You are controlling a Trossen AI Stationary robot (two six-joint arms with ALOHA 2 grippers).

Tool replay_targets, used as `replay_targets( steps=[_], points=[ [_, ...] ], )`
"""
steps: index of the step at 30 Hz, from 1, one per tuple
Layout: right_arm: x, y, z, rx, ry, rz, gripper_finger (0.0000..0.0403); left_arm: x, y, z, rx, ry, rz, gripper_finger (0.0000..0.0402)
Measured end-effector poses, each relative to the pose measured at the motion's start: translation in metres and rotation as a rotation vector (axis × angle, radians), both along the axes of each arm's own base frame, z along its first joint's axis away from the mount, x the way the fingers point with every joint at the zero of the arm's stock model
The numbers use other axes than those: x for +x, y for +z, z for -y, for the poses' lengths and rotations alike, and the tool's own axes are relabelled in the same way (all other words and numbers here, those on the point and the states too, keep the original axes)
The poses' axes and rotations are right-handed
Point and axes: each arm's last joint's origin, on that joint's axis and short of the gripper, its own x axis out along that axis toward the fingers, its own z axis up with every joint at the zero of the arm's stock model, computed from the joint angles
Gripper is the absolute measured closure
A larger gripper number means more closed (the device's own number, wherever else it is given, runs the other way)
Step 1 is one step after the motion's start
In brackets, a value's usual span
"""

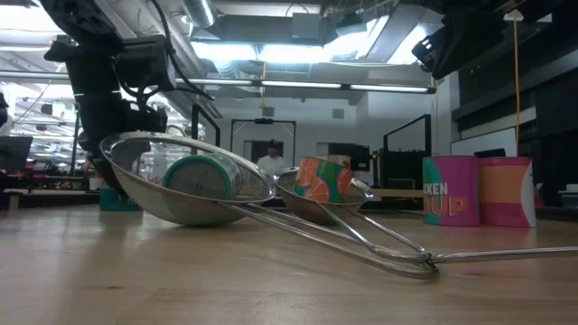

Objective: Pick and place cans onto a shelf
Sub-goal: Put the canned tuna on the shelf

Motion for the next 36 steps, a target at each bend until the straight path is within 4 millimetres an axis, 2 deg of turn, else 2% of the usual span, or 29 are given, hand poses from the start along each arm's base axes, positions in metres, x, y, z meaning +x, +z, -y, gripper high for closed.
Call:
replay_targets(
  steps=[11,17,25,36],
  points=[
    [0.000,0.000,0.000,0.000,0.000,0.000,0.0350,0.000,0.000,0.001,-0.024,-0.005,-0.002,0.0393],
    [0.000,0.000,0.000,0.000,0.000,0.000,0.0350,0.001,0.005,0.004,-0.079,-0.022,-0.020,0.0396],
    [0.000,0.000,0.000,0.000,0.000,0.000,0.0350,0.010,0.038,0.018,-0.183,-0.140,-0.082,0.0399],
    [0.000,0.000,0.000,0.000,0.000,0.000,0.0350,0.030,0.109,0.045,-0.386,-0.442,-0.001,0.0400]
  ],
)
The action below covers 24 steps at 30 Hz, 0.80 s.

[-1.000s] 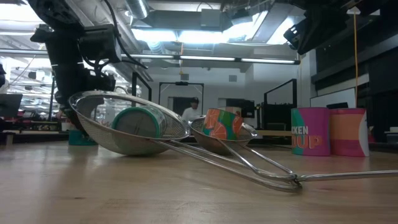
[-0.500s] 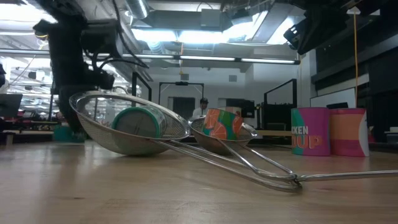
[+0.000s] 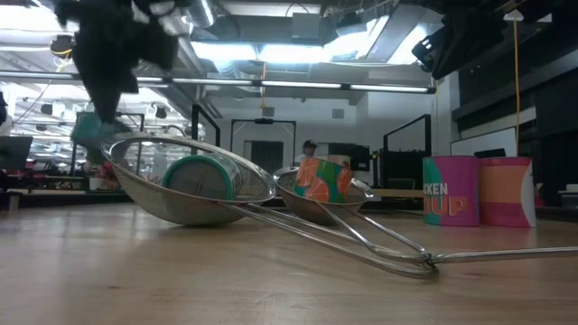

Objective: Pick and place cans onto a shelf
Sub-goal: Put the canned tuna on the shelf

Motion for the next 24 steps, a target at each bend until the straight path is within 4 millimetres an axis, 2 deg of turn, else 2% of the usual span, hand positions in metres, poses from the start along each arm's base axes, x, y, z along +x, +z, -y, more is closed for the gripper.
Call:
replay_targets(
  steps=[7,13,19,24],
  points=[
    [0.000,0.000,0.000,0.000,0.000,0.000,0.0350,0.009,0.048,0.013,-0.041,-0.137,0.159,0.0400],
    [0.000,0.000,0.000,0.000,0.000,0.000,0.0350,0.020,0.076,0.017,0.011,-0.289,0.350,0.0400],
    [0.000,0.000,0.000,0.000,0.000,0.000,0.0350,0.033,0.090,0.016,0.149,-0.480,0.547,0.0401],
    [0.000,0.000,0.000,0.000,0.000,0.000,0.0350,0.052,0.086,0.008,0.245,-0.568,0.607,0.0401]
  ],
)
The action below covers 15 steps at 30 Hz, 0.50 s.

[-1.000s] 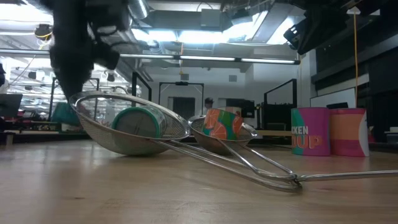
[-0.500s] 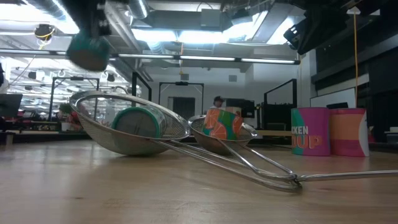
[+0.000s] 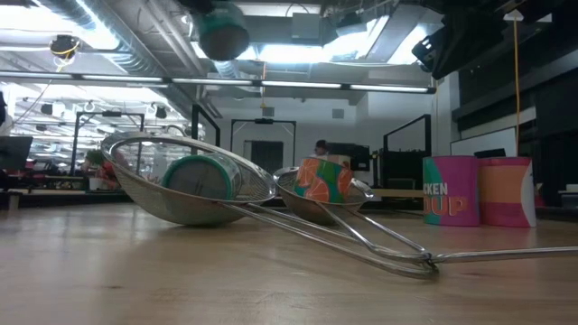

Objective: Pick and place cans onto a shelf
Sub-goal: Put the canned tuna on the shelf

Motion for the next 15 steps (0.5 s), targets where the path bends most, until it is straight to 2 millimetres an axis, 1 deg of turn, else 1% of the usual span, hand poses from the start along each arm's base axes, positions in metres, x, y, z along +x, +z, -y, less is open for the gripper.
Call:
replay_targets(
  steps=[2,7,15],
  points=[
    [0.000,0.000,0.000,0.000,0.000,0.000,0.0350,0.009,-0.004,-0.005,0.042,-0.020,0.010,0.0401],
    [0.001,0.000,0.000,-0.001,0.000,0.005,0.0350,0.031,-0.019,-0.023,0.111,-0.030,-0.043,0.0401],
    [0.001,0.000,0.000,-0.001,0.000,0.008,0.0350,0.078,-0.032,-0.058,0.217,-0.070,-0.110,0.0401]
  ],
)
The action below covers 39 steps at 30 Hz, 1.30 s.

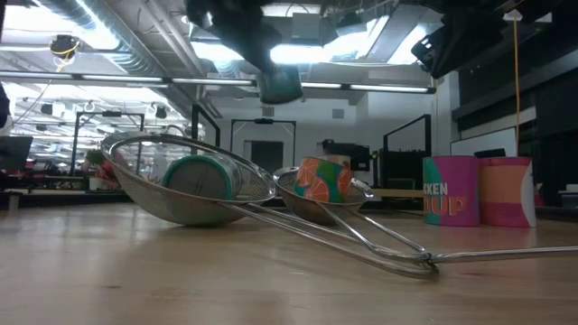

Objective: Pick and place cans onto a shelf
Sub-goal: Put the canned tuna on the shelf

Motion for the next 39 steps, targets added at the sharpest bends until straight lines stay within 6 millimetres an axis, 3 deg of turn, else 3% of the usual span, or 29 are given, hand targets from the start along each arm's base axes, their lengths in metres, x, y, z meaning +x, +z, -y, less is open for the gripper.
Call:
replay_targets(
  steps=[6,20,26,39],
  points=[
    [0.000,0.000,0.000,0.000,0.000,0.002,0.0350,0.024,-0.020,-0.031,0.041,0.002,-0.064,0.0401],
    [0.001,0.001,0.000,-0.004,0.002,0.016,0.0350,0.041,-0.083,-0.091,0.062,0.036,-0.199,0.0401],
    [0.001,0.001,0.000,-0.004,0.002,0.019,0.0350,0.046,-0.104,-0.100,0.049,0.045,-0.240,0.0400],
    [0.001,0.001,0.000,-0.004,0.002,0.019,0.0350,0.049,-0.109,-0.104,0.054,0.053,-0.233,0.0386]
  ],
)
